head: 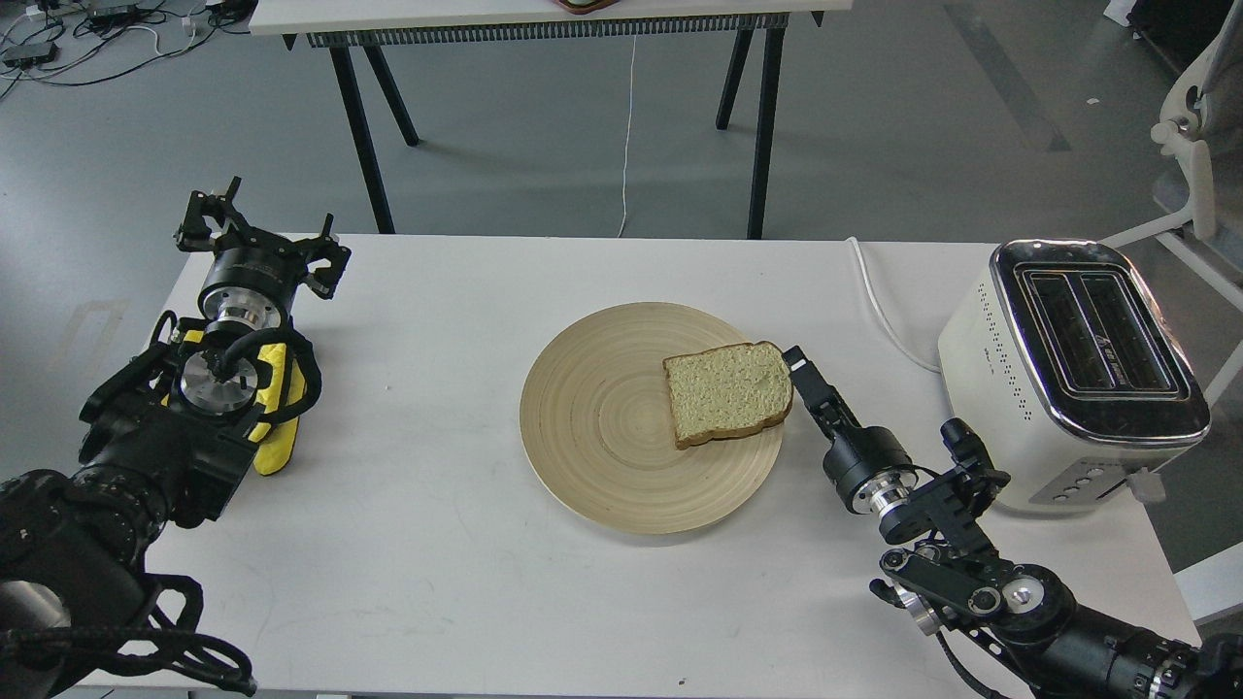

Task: Put bread in toaster with right arm
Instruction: 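Move the right gripper toward the bread slice on the wooden plate, then close the right gripper on the edge of the bread slice, then lift the bread slice off the plate and carry it above the toaster, then lower the bread slice into the toaster slot with the right gripper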

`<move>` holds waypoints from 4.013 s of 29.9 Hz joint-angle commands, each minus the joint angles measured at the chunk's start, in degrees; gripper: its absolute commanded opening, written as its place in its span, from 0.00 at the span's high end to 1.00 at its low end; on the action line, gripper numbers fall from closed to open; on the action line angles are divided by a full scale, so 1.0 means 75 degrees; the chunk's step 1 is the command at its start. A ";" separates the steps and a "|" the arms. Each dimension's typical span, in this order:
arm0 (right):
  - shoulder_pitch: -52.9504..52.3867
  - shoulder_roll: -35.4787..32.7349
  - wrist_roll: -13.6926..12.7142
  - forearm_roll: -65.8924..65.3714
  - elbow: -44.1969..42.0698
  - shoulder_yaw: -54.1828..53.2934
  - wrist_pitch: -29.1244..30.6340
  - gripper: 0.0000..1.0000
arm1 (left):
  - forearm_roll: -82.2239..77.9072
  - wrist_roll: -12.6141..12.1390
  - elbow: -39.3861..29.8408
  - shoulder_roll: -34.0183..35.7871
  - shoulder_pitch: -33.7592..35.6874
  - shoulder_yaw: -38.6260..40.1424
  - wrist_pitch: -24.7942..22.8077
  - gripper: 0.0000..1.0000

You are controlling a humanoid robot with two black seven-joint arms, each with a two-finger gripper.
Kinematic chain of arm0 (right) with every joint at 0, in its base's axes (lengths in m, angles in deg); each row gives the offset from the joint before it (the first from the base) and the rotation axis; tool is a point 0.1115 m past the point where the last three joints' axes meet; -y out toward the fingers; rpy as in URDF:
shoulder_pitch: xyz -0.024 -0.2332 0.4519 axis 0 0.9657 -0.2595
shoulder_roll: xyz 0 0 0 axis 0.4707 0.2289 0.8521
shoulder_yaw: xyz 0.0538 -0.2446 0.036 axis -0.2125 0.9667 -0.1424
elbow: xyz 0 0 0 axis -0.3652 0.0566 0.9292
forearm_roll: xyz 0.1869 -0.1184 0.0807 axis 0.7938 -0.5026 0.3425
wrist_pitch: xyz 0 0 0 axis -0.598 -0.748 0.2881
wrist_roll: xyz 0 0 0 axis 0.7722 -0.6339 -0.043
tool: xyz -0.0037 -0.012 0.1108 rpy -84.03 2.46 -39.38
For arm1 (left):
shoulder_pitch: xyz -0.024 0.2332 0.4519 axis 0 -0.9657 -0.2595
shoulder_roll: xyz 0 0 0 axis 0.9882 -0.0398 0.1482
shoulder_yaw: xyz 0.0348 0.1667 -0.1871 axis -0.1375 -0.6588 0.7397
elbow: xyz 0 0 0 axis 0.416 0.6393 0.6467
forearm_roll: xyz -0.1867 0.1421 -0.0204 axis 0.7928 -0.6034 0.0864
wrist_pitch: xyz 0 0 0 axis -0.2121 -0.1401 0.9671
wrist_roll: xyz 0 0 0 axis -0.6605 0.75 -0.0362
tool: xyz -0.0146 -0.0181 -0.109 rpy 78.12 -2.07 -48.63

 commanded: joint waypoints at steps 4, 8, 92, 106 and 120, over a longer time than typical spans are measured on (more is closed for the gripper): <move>0.0012 0.0000 0.0000 -0.0007 -0.0023 0.0011 0.0000 0.35 | 0.0000 0.0000 0.0000 0.0000 -0.0004 0.0000 0.0000 0.00; 0.0000 0.0000 0.0000 -0.0007 -0.0023 0.0128 0.0000 0.36 | 0.0000 0.0000 0.0000 0.0000 -0.0004 0.0000 0.0000 0.00; 0.0515 -0.7521 0.0000 0.0052 0.4607 -0.2332 0.0000 1.00 | 0.0000 0.0000 0.0000 0.0000 -0.0004 0.0000 0.0000 0.00; 0.1113 -0.8179 0.0000 0.0052 0.4197 -0.2239 0.0000 1.00 | 0.0000 0.0000 0.0000 0.0000 -0.0004 0.0000 0.0000 0.00; 0.1336 -0.8051 0.0000 0.0052 0.4044 -0.1606 0.0000 1.00 | 0.0000 0.0000 0.0000 0.0000 -0.0004 0.0000 0.0000 0.00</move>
